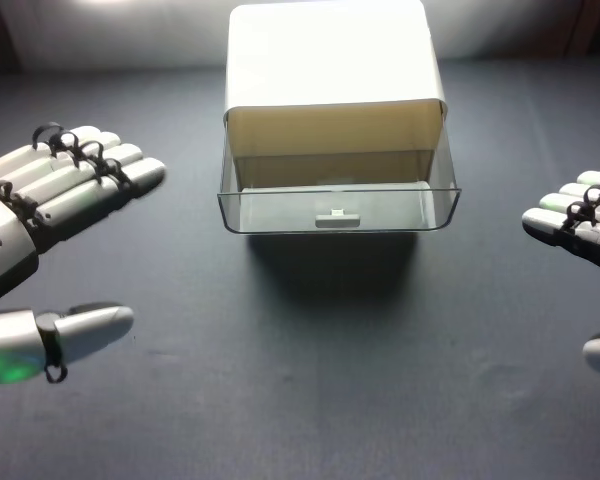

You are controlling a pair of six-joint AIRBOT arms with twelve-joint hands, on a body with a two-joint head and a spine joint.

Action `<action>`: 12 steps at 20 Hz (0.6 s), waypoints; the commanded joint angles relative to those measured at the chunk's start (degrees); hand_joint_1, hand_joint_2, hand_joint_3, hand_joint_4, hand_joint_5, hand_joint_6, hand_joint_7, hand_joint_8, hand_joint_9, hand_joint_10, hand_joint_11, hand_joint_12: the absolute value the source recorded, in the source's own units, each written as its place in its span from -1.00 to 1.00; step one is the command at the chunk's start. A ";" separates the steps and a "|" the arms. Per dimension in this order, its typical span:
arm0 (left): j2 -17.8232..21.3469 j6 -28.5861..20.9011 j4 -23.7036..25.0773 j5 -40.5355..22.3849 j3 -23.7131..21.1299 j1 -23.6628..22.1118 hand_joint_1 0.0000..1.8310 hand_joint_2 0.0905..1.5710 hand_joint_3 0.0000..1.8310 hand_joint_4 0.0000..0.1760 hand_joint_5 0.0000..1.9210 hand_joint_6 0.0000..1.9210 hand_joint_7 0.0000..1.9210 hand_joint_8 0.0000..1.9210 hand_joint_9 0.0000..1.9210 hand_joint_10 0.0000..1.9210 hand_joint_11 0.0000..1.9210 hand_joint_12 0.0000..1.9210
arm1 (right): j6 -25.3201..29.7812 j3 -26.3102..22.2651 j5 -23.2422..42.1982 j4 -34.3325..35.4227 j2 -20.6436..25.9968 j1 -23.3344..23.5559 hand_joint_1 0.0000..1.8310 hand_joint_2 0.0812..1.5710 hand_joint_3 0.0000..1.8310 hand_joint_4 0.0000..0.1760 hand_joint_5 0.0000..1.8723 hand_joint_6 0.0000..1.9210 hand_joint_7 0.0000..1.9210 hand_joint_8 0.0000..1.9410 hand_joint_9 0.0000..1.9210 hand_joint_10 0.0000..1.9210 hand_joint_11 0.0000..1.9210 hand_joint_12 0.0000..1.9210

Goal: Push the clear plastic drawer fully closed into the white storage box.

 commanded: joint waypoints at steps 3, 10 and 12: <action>-0.10 -0.52 -1.34 -7.41 0.26 -0.50 -0.92 0.59 -0.98 -0.76 -1.00 -1.00 -1.00 -1.00 -1.00 -1.00 -1.00 -1.00 | 0.14 0.18 6.73 0.91 -0.14 0.92 -0.87 0.75 -0.99 -1.00 -1.00 -1.00 -1.00 -1.00 -1.00 -1.00 -1.00 -1.00; 0.14 -0.59 -2.50 -8.40 0.28 -0.47 -0.97 0.63 -0.99 -1.00 -0.98 -0.99 -1.00 -1.00 -1.00 -1.00 -1.00 -1.00 | 1.67 -0.21 6.74 -1.16 -0.62 0.89 -0.89 0.76 -0.99 -1.00 -1.00 -1.00 -1.00 -1.00 -1.00 -1.00 -1.00 -1.00; 0.25 -0.53 -2.93 -8.89 0.27 -0.46 -0.98 0.66 -0.99 -1.00 -0.99 -1.00 -1.00 -1.00 -1.00 -1.00 -1.00 -1.00 | 3.95 0.09 6.74 -2.75 -1.28 0.89 -0.88 0.78 -0.99 -1.00 -0.99 -0.99 -1.00 -1.00 -1.00 -1.00 -1.00 -1.00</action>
